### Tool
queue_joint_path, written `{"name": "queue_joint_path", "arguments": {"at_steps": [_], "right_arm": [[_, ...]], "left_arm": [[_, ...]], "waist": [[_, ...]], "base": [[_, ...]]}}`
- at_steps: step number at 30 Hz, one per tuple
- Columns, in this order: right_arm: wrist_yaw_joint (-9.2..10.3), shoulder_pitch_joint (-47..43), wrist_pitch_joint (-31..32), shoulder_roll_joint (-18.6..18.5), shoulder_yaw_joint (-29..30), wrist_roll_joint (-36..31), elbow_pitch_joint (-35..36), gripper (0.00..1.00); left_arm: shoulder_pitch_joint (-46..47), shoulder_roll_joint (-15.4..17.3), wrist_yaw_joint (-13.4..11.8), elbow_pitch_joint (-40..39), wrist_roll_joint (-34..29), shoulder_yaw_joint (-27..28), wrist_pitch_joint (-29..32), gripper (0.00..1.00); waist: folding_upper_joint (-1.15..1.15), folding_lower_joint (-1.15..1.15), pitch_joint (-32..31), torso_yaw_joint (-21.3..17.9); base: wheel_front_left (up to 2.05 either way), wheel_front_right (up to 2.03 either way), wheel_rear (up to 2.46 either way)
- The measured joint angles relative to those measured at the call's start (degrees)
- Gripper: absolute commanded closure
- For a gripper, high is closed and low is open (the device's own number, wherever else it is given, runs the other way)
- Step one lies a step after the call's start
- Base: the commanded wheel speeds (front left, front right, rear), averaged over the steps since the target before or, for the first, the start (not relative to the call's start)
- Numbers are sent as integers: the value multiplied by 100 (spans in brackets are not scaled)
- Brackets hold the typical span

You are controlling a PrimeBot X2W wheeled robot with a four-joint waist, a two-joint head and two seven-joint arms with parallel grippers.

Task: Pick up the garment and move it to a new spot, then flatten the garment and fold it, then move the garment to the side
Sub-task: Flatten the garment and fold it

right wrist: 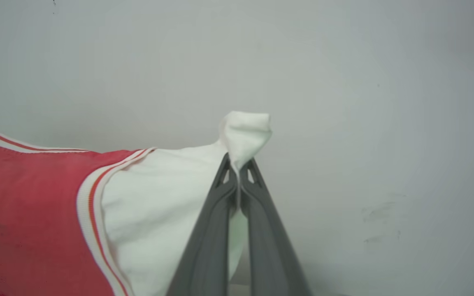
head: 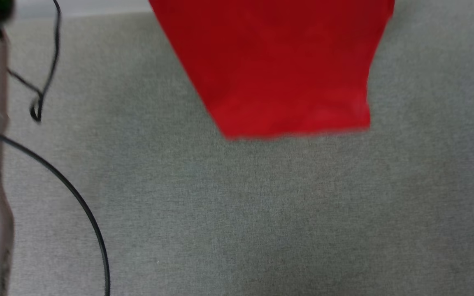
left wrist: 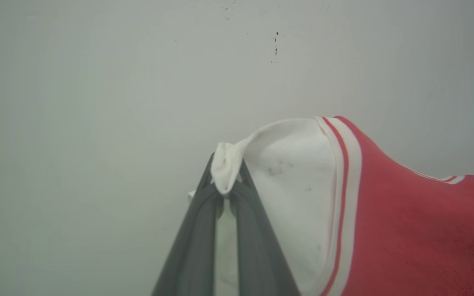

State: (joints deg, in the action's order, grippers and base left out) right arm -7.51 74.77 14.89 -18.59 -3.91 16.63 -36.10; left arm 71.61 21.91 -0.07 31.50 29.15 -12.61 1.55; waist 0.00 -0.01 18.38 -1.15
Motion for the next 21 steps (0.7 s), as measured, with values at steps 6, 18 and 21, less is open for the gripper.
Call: {"name": "queue_joint_path", "arguments": {"at_steps": [6,18,21], "right_arm": [[1,1191,-286,45,230,-157,-58,100],[1,2360,-588,272,21,-277,-509,100],[0,2333,-641,324,-144,-196,-822,100]], "left_arm": [[1269,104,51,233,-79,82,-278,100],[2242,230,269,711,-135,77,-631,100],[2125,196,358,966,-68,43,-680,100]], "waist": [[0,0,645,-33],[0,-1,1721,-113],[0,-1,1864,-109]], "base": [[0,0,0],[0,0,0],[0,0,0]]}}
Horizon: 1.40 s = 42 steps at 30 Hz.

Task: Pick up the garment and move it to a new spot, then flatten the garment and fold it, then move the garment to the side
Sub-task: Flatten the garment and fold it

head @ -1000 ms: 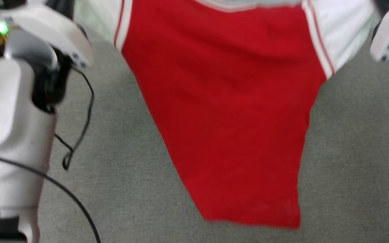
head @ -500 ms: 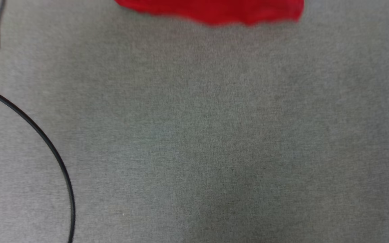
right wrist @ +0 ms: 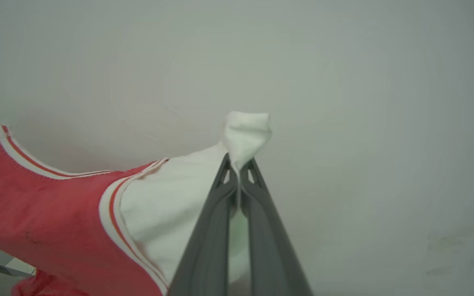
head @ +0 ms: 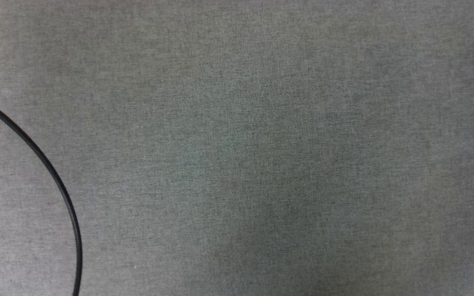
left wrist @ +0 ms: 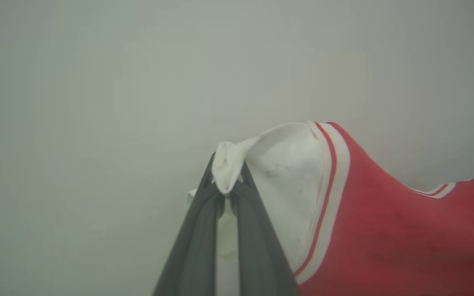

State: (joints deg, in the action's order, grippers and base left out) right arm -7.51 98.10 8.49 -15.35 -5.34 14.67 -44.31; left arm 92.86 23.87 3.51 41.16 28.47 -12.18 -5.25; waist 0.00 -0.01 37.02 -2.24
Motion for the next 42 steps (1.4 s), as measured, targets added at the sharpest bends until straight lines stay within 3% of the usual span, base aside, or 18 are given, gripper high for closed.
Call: {"name": "queue_joint_path", "arguments": {"at_steps": [8,15,21,27,33,42], "right_arm": [[0,-804,-158,132,-647,454,-673,100],[0,-2318,-396,105,-1263,1038,-646,100],[0,-3800,-549,-48,-1649,1437,-301,100],[0,-5280,-623,-278,-1915,1726,148,100],[0,-6599,-673,-389,-1766,1905,576,100],[0,-8593,-578,-342,-1033,1885,1384,100]], "left_arm": [[-810,-121,259,787,254,-93,-316,100],[-2305,-279,366,1111,584,-205,-766,100],[-3941,-347,390,788,766,-249,-944,100],[-5516,-376,389,-116,825,-62,-966,100],[-7091,-415,135,-1021,722,148,-966,100],[-9051,-327,-415,-2317,709,215,-855,100]], "waist": [[0,1,-122,22],[0,1,-664,53],[0,1,-1331,87],[0,2,-2031,126],[0,2,-2650,167],[0,3,-3355,197]], "base": [[0,0,0],[0,0,0],[0,0,0],[0,0,0],[0,0,0],[0,0,0]]}}
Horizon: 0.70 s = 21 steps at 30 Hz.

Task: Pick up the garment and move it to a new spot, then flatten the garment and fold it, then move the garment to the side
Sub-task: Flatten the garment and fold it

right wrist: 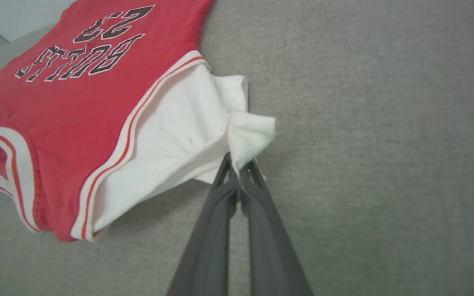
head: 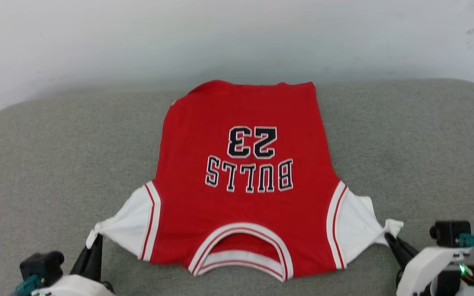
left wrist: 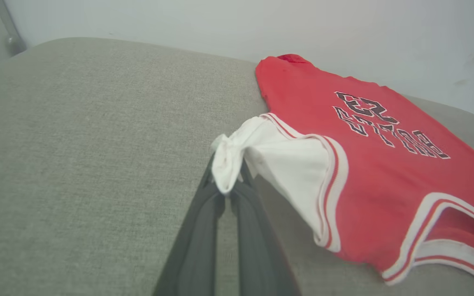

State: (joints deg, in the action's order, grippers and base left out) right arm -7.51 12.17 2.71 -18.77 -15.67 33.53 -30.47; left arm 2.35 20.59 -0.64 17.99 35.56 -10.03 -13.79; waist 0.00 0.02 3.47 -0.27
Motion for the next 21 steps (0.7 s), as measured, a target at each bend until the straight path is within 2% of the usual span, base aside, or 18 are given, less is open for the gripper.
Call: {"name": "queue_joint_path", "arguments": {"at_steps": [8,12,13,14,15,21], "right_arm": [[0,-1705,699,223,882,-532,1185,100],[0,-2224,1180,447,1140,-910,1758,100],[0,-2290,1261,512,1185,-1001,1871,79],[0,-2329,1314,571,1236,-1110,1968,44],[1,-2337,1373,644,1287,-1131,2073,0],[1,-1973,1178,871,1606,-1335,2644,0]], "left_arm": [[-1358,127,-470,-1157,48,20,398,100],[-1685,74,-595,-1556,83,-23,446,100],[-1705,48,-611,-1635,77,-51,447,100],[-1707,26,-615,-1705,46,-91,446,100],[-1705,11,-616,-1777,19,-142,446,100],[-1592,-94,-677,-2043,-127,-274,342,100]], "waist": [[0,0,-286,76],[0,0,-269,123],[0,0,-254,137],[0,0,-239,156],[0,0,-225,180],[0,-1,-86,287]], "base": [[0,0,0],[0,0,0],[0,0,0],[0,0,0],[0,0,0],[0,0,0]]}}
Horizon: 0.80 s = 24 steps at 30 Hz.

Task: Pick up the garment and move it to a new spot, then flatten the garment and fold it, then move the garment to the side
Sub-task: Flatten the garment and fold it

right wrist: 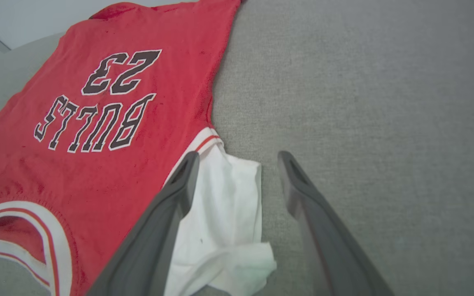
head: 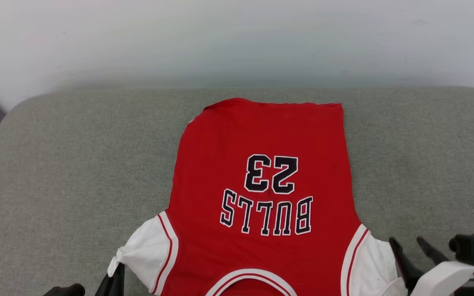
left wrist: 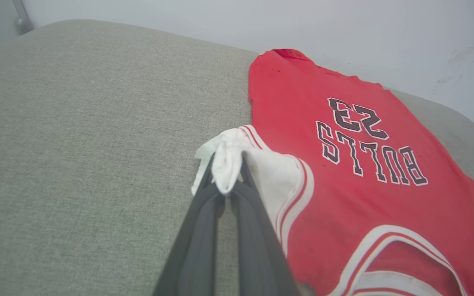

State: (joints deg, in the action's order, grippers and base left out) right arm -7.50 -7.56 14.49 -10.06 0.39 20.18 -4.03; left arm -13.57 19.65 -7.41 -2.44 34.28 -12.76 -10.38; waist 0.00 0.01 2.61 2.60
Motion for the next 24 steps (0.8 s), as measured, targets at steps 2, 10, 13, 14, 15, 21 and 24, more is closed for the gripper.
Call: {"name": "queue_joint_path", "arguments": {"at_steps": [2,10,13,14,15,21,24], "right_arm": [[0,309,-93,44,181,-91,37,0],[0,2201,-153,88,910,-130,-789,0],[0,3020,241,-142,883,-141,-1240,0],[0,3299,425,-233,868,-136,-1389,0],[0,3591,632,-334,827,-114,-1544,0],[0,5227,1856,-858,687,-103,-2512,0],[0,5897,2397,-1000,720,-257,-2918,0]], "left_arm": [[16,-24,-15,-27,-58,-33,-43,100],[576,-126,63,-293,-280,-213,-191,100],[843,-175,138,-364,-382,-338,-227,100],[929,-203,174,-377,-404,-374,-248,100],[1001,-226,191,-398,-433,-401,-265,100],[1464,-401,444,-463,-550,-571,-377,100],[1642,-475,545,-433,-599,-611,-400,100]], "waist": [[0,0,49,37],[0,-1,546,288],[0,-2,816,446],[0,-2,910,508],[0,-2,1004,569],[0,-2,1602,961],[0,-2,1887,1175]], "base": [[0,0,0],[0,0,0],[0,0,0],[0,0,0],[0,0,0],[0,0,0],[0,0,0]]}}
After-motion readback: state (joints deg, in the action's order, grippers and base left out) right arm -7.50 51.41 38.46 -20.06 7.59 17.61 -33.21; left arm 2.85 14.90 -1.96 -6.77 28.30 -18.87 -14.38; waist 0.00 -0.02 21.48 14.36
